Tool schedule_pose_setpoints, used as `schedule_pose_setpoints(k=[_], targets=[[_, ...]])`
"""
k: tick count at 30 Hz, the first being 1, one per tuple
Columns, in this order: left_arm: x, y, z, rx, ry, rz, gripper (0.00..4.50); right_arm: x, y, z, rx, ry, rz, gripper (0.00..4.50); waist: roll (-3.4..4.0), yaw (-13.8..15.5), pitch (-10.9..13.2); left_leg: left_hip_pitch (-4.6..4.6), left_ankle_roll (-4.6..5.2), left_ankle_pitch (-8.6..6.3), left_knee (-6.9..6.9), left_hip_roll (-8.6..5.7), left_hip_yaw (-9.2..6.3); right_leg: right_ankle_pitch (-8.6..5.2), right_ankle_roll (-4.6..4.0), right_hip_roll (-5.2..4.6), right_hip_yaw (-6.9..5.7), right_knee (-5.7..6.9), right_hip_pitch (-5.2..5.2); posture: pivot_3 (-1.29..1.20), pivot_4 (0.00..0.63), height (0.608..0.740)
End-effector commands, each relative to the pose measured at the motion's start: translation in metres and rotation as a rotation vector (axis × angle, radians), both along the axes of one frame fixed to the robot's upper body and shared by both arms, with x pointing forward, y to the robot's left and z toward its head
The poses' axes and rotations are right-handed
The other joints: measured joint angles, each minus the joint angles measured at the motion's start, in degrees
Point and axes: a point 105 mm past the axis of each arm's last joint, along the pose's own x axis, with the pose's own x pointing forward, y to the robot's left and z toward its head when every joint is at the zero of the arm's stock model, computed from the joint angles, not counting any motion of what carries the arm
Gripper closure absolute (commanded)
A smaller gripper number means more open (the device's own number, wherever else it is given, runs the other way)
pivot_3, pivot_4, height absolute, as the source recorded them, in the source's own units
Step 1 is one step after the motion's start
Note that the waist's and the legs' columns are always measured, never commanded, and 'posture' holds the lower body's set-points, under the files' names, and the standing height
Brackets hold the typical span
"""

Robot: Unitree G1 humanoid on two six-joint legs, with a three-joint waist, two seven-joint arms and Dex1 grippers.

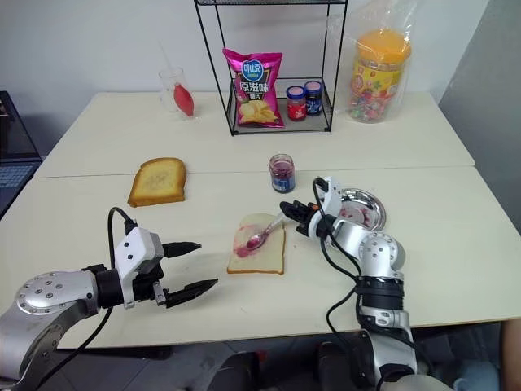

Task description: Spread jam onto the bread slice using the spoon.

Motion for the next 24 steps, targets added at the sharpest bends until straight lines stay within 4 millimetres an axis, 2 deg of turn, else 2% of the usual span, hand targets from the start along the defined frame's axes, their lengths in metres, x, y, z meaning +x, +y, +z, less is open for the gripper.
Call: schedule_pose_setpoints(k=[1, 6, 21, 22, 24], targets=[[-0.003, -0.005, 0.004, -0.004, -0.016, -0.029, 0.00, -0.008, -0.011, 0.018, -0.002, -0.061, 0.002, 4.49, 0.00, -0.02, 0.00, 0.02, 0.00, 0.00, 0.00, 0.00, 0.00, 0.00, 0.00, 0.00, 0.00, 0.01, 0.00, 0.00, 0.150, 0.740], [-0.003, 0.000, -0.001, 0.001, -0.011, -0.027, 0.00, -0.016, -0.018, 0.034, 0.007, -0.115, 0.008, 4.49, 0.00, -0.03, 0.00, -0.01, 0.00, 0.00, 0.00, 0.01, -0.01, -0.01, -0.01, 0.01, 0.00, -0.02, 0.00, 0.00, 0.150, 0.740], [-0.004, -0.004, -0.002, 0.002, -0.021, -0.077, 0.00, -0.022, -0.007, 0.062, 0.019, -0.280, 0.015, 4.49, 0.00, -0.05, 0.00, -0.02, 0.00, 0.00, -0.01, 0.01, 0.00, -0.01, -0.01, 0.01, 0.01, -0.02, -0.02, 0.00, 0.150, 0.740], [-0.005, -0.010, 0.003, -0.016, -0.023, -0.099, 0.00, -0.025, -0.007, 0.069, 0.022, -0.310, 0.030, 4.49, 0.00, -0.05, 0.00, -0.02, 0.00, 0.00, -0.01, 0.01, 0.00, -0.01, -0.01, 0.01, 0.01, -0.02, -0.02, 0.00, 0.150, 0.740], [0.003, -0.035, 0.027, -0.070, -0.081, -0.179, 0.00, -0.024, -0.025, 0.090, 0.030, -0.379, -0.027, 4.49, -0.02, 0.31, 0.02, -0.03, 0.00, 0.00, -0.01, 0.01, 0.00, -0.01, -0.01, 0.01, 0.00, -0.02, -0.02, 0.00, 0.150, 0.740]])
